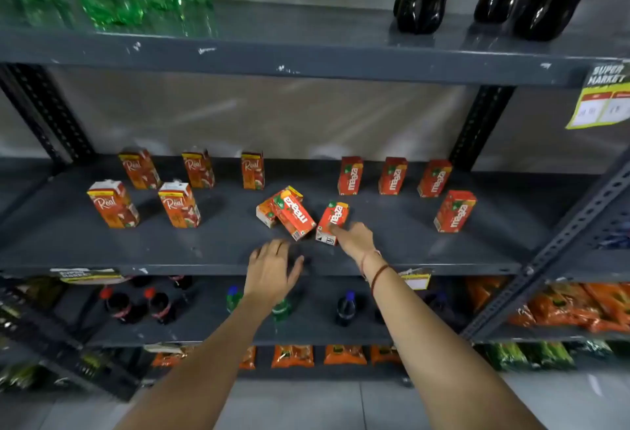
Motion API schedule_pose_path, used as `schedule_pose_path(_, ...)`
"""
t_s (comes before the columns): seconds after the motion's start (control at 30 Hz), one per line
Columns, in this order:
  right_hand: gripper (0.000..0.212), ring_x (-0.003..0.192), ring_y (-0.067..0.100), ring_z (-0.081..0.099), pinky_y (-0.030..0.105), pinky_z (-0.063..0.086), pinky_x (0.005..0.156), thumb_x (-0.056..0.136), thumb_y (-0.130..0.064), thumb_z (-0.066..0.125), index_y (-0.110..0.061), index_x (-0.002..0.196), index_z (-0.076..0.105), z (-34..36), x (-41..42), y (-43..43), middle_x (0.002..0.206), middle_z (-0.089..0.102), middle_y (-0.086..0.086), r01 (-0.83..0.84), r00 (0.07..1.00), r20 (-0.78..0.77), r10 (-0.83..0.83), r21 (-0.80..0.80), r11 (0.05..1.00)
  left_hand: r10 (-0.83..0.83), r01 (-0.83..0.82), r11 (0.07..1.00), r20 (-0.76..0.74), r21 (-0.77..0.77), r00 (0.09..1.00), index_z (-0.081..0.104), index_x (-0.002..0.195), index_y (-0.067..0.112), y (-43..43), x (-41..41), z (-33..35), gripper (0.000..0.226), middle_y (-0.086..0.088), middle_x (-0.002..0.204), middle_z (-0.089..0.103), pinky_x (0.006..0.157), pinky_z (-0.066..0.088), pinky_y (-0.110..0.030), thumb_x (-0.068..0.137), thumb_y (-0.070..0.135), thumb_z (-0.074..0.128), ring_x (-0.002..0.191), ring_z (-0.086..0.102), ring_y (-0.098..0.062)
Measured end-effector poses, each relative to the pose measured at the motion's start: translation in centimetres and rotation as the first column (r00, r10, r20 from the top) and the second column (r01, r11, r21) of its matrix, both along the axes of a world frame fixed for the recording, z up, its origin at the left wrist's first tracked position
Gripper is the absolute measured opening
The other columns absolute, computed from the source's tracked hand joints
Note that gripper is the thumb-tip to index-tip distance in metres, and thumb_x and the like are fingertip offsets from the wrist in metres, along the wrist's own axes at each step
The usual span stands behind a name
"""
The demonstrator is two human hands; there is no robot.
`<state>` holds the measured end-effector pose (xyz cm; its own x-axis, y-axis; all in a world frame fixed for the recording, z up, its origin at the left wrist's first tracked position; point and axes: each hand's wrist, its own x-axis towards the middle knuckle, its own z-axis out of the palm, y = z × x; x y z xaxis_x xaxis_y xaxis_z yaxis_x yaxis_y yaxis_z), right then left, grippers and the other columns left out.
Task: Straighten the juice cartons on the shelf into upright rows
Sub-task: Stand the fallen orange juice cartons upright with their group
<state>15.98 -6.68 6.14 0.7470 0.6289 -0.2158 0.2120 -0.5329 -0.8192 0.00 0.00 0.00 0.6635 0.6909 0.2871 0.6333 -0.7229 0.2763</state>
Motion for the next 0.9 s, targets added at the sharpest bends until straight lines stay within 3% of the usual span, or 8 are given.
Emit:
schedule_pose_path(0.1, 0.038, 0.1, 0.034, 0.062, 0.043, 0.051, 0.088, 0.077, -0.037, 0.069, -0.003, 0.095, 0.065, -0.4, -0.2, 1.4, 0.11, 0.066, 0.02, 0.086, 0.986, -0.145, -0.081, 0.029, 0.996, 0.031, -0.034, 0.999, -0.097, -0.036, 0.995, 0.038, 0.138, 0.006, 0.6, 0.3, -1.6, 0.062, -0.013, 0.144, 0.042, 0.111, 0.022, -0.043, 0.093, 0.048, 0.039, 0.135, 0.033, -0.026)
schedule_pose_path(0.2, 0.055, 0.11, 0.034, 0.058, 0.046, 0.049, 0.096, 0.07, -0.035, 0.076, -0.002, 0.112, 0.061, -1.0, 0.0, 2.4, 0.12, 0.061, 0.02, 0.104, 0.969, -0.227, -0.103, -0.007, 0.995, 0.026, -0.031, 0.999, -0.134, -0.035, 0.991, 0.027, 0.143, 0.005, 1.1, 0.5, -2.4, 0.078, -0.012, 0.152, 0.03, 0.115, 0.014, -0.044, 0.089, 0.061, 0.024, 0.141, 0.021, -0.024)
schedule_pose_path(0.3, 0.057, 0.115, 0.032, 0.056, 0.046, 0.046, 0.1, 0.066, -0.027, 0.081, -0.003, 0.114, 0.06, -1.3, 0.7, 3.1, 0.122, 0.061, 0.017, 0.103, 0.944, -0.314, -0.102, -0.013, 0.995, 0.018, -0.02, 1.0, -0.145, -0.011, 0.989, 0.026, 0.144, 0.005, 1.5, 0.7, -2.6, 0.088, -0.013, 0.152, 0.029, 0.115, 0.013, -0.045, 0.083, 0.067, 0.011, 0.142, 0.02, -0.024)
schedule_pose_path(0.47, 0.058, 0.114, 0.028, 0.056, 0.039, 0.048, 0.092, 0.065, -0.015, 0.083, -0.005, 0.113, 0.051, -1.3, 1.7, 3.4, 0.119, 0.062, 0.012, 0.094, 0.894, -0.441, -0.081, 0.007, 0.996, 0.014, -0.013, 1.0, -0.148, 0.009, 0.989, 0.035, 0.14, 0.003, 1.6, 0.7, -2.9, 0.084, -0.015, 0.147, 0.039, 0.112, 0.022, -0.048, 0.086, 0.066, 0.016, 0.139, 0.029, -0.027)
schedule_pose_path(0.67, 0.046, 0.113, 0.027, 0.057, 0.034, 0.042, 0.089, 0.069, -0.016, 0.08, -0.004, 0.108, 0.06, -1.7, 1.5, 3.0, 0.117, 0.065, 0.013, -0.026, 0.921, -0.389, 0.034, 0.026, 0.999, 0.013, -0.01, 1.0, -0.149, 0.017, 0.989, 0.04, 0.136, 0.002, 1.4, 0.6, -2.7, 0.082, -0.017, 0.142, 0.045, 0.109, 0.026, -0.048, 0.087, 0.065, 0.02, 0.135, 0.035, -0.028)
schedule_pose_path(0.8, 0.047, 0.114, 0.027, 0.057, 0.041, 0.043, 0.102, 0.072, -0.021, 0.078, -0.005, 0.112, 0.059, -2.0, 1.5, 2.6, 0.12, 0.064, 0.012, -0.086, 0.955, -0.283, 0.084, 0.006, 0.996, 0.015, -0.013, 1.0, -0.135, 0.013, 0.991, 0.039, 0.136, 0.001, 1.3, 0.6, -2.8, 0.084, -0.017, 0.143, 0.044, 0.11, 0.025, -0.048, 0.087, 0.065, 0.017, 0.136, 0.034, -0.028)
schedule_pose_path(0.9, 0.044, 0.113, 0.027, 0.058, 0.038, 0.044, 0.099, 0.075, -0.024, 0.076, -0.005, 0.112, 0.061, -1.9, 1.4, 2.5, 0.118, 0.065, 0.013, -0.164, 0.953, -0.263, 0.15, -0.035, 0.986, 0.016, -0.014, 1.0, -0.118, 0.011, 0.993, 0.039, 0.137, 0.001, 1.2, 0.6, -2.8, 0.083, -0.017, 0.144, 0.043, 0.11, 0.024, -0.048, 0.087, 0.064, 0.02, 0.137, 0.033, -0.028)
